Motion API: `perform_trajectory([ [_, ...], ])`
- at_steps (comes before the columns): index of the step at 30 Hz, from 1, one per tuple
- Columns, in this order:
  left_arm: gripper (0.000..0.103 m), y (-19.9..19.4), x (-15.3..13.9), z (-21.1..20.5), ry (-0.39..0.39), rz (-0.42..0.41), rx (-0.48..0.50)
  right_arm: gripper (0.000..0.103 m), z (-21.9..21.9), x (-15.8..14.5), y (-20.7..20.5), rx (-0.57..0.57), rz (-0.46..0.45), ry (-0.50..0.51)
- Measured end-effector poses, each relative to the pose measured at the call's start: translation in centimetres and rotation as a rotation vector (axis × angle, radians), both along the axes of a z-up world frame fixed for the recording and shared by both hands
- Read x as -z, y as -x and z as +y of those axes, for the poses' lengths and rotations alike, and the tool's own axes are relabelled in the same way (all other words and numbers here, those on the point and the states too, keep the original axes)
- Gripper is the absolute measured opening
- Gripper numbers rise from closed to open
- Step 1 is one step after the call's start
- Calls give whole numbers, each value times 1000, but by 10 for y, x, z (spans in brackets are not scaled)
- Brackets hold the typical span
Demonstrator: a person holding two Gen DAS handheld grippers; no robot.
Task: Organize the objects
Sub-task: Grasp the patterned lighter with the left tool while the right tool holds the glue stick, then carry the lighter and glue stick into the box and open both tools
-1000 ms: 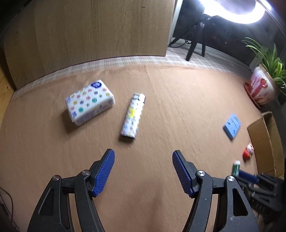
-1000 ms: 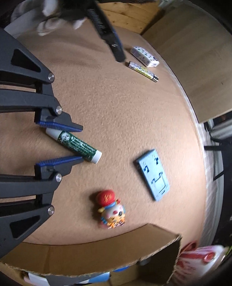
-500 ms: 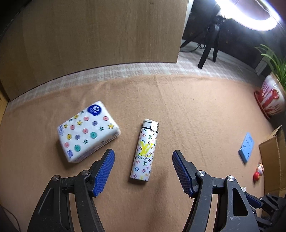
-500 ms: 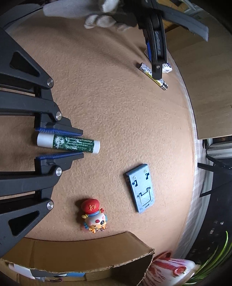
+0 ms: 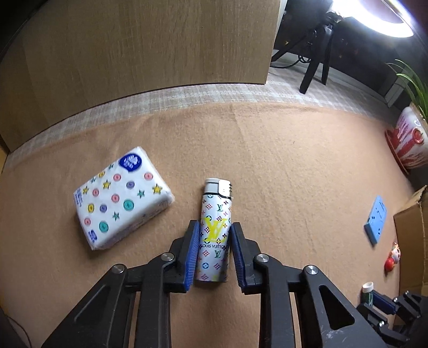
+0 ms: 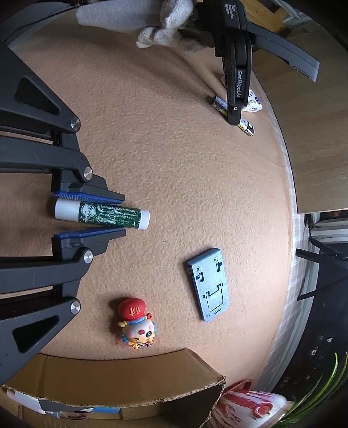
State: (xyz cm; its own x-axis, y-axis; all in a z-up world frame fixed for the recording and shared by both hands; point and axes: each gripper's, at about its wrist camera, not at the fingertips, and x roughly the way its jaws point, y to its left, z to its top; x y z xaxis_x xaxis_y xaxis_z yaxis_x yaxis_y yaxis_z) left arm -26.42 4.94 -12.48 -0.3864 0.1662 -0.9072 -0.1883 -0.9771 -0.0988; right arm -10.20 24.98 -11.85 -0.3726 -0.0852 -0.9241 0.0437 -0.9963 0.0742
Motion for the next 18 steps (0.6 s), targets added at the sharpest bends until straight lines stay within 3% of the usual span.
perform_trajectory([
  [8,25,-40,-2,-5,-41,0,-11,14,-1,0,-3,-22,6,0],
  [18,25,-113,-4,3,-80,-1,-6,14,25,1,-21,10,-8,133],
])
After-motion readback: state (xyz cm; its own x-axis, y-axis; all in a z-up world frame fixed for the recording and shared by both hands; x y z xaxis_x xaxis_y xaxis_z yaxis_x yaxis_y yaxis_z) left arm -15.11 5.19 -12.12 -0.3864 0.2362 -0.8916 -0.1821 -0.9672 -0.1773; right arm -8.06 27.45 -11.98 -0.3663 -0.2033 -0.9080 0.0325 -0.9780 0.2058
